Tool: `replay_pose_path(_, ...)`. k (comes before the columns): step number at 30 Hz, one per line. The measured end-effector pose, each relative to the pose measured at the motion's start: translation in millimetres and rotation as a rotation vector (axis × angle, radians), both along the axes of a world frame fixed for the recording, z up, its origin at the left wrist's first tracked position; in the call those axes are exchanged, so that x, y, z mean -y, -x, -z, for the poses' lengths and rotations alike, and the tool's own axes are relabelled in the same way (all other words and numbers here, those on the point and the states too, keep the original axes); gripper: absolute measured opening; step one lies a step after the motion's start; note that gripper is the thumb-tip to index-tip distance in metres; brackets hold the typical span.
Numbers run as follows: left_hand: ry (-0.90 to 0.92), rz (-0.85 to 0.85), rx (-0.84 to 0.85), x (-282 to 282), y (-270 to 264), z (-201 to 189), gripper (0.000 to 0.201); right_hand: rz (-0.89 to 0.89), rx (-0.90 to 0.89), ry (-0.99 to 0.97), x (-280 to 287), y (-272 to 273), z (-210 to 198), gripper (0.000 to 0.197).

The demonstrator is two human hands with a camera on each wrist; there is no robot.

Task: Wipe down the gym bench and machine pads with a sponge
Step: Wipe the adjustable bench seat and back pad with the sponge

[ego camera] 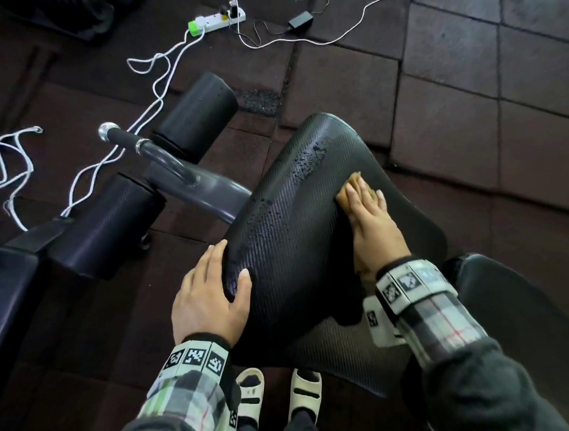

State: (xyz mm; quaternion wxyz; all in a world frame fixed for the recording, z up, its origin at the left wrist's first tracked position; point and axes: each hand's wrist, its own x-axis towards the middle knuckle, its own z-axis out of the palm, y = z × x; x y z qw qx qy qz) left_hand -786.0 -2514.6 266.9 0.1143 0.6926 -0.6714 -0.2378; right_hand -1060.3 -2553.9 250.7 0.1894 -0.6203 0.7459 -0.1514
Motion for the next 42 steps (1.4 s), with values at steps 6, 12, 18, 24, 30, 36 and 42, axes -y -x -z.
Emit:
replay_pose_path(6, 0.017, 0.005, 0.002, 0.3, 0.6, 0.4, 0.066, -0.223, -0.043, 0.12, 3.9, -53.1, -3.0, 0.063)
replay_pose_path(12, 0.02, 0.008, -0.002, 0.0, 1.0, -0.3, 0.067, -0.293, -0.036, 0.138, -69.2, -32.7, -4.5, 0.074)
replay_pose_path(18, 0.012, 0.002, -0.001, 0.2, 1.1, -1.6, 0.068, -0.045, 0.0, 0.002, -29.7, 1.5, 12.1, 0.066)
replay_pose_path(24, -0.001, 0.007, 0.011, 0.4, -0.2, -0.6, 0.069, -0.137, -0.02, 0.084, 2.1, -42.0, 0.6, 0.06)
replay_pose_path(30, 0.0, 0.014, 0.009, 0.5, -0.9, -0.4, 0.069, -0.272, 0.003, 0.173, -67.4, -57.7, 1.3, 0.076)
replay_pose_path(36, -0.003, 0.016, -0.027, 0.7, -3.3, 0.9, 0.071, -0.118, 0.064, 0.076, -102.2, -18.8, 19.7, 0.073)
replay_pose_path(42, 0.007, 0.011, -0.173, -0.1, -10.9, 5.6, 0.075, -0.014, 0.058, 0.146, -48.9, -53.8, -3.0, 0.058)
